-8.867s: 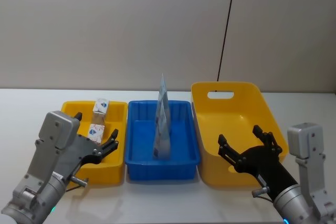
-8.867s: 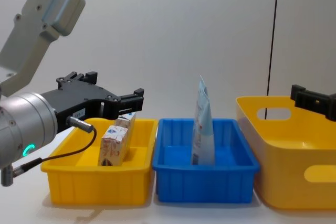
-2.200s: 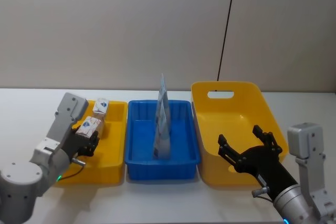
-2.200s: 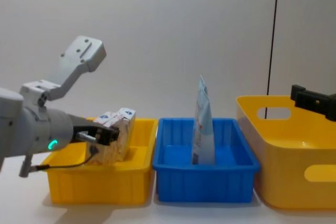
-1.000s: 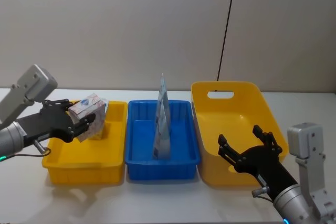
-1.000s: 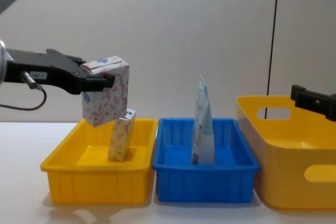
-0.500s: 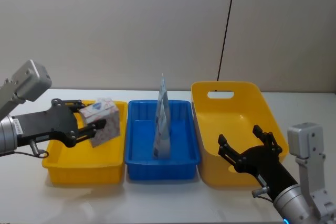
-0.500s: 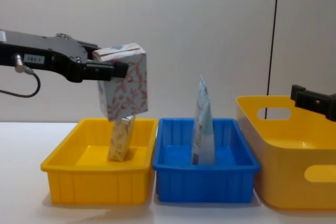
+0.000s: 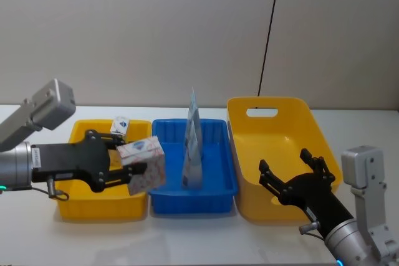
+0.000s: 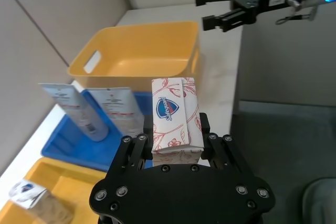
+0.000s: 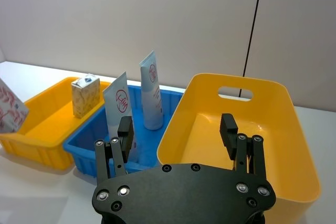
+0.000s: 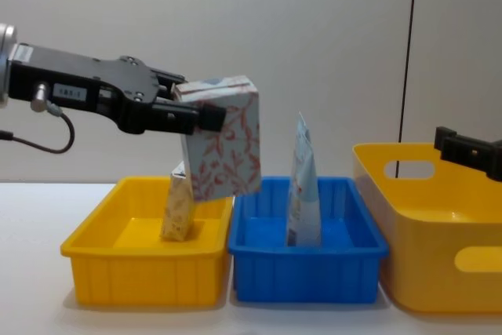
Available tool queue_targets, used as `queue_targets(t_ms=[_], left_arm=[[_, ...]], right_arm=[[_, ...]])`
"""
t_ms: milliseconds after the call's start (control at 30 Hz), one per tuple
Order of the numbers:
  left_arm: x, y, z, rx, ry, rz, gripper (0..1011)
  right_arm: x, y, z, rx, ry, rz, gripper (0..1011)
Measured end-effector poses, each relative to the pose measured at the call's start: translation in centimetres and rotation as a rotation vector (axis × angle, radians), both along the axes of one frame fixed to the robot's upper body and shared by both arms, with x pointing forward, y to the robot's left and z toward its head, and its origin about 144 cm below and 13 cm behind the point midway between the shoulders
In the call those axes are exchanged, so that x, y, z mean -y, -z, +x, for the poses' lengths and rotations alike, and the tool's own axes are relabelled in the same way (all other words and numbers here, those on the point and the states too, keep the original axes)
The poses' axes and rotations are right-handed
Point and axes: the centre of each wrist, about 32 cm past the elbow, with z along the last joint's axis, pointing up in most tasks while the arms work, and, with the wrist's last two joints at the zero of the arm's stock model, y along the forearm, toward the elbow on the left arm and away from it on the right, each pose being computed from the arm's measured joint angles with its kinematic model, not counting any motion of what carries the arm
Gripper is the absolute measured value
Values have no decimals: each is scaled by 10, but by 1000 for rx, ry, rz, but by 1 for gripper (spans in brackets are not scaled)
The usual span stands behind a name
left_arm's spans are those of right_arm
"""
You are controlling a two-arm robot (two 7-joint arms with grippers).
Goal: Bimanual collaborative sorting of washing and personal care products
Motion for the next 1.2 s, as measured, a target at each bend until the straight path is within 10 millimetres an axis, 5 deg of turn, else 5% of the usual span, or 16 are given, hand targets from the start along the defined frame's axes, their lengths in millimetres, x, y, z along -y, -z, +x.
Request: queue_targets(t_ms=[1200], left_arm=[[2,12,12,-34,138,39,416]], right_arm=[[0,0,0,0,0,0,1000]])
